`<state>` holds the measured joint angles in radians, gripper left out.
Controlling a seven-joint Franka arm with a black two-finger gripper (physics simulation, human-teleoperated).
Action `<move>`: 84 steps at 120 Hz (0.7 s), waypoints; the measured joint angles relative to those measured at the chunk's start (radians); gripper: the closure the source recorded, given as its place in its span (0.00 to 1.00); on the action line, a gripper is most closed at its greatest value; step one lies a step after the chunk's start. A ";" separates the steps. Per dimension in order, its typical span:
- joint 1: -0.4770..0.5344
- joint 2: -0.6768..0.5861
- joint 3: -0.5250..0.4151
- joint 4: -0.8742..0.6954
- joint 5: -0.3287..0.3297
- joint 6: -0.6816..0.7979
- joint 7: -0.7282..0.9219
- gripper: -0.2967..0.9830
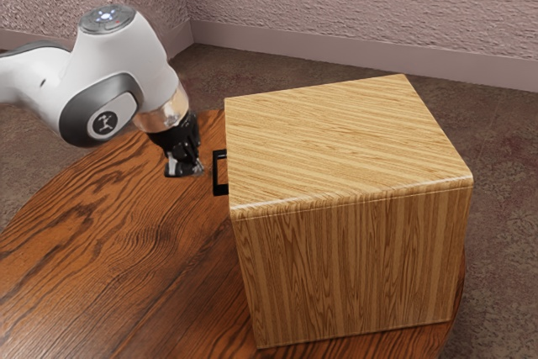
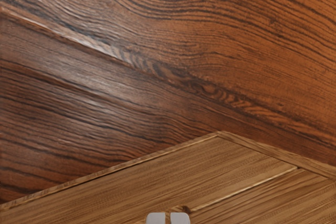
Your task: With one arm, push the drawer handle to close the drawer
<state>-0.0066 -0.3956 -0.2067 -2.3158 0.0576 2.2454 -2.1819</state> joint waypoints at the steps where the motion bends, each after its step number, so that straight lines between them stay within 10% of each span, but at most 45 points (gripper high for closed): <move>1: 0.005 -0.010 0.001 -0.003 -0.002 -0.006 0.001 0.85; 38: 0.167 0.002 0.148 0.292 -0.065 -0.388 0.157 0.41; 84: 0.082 0.114 0.217 0.323 -0.024 -0.544 0.327 0.26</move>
<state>0.0754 -0.2816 0.0099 -1.9930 0.0341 1.7016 -1.8546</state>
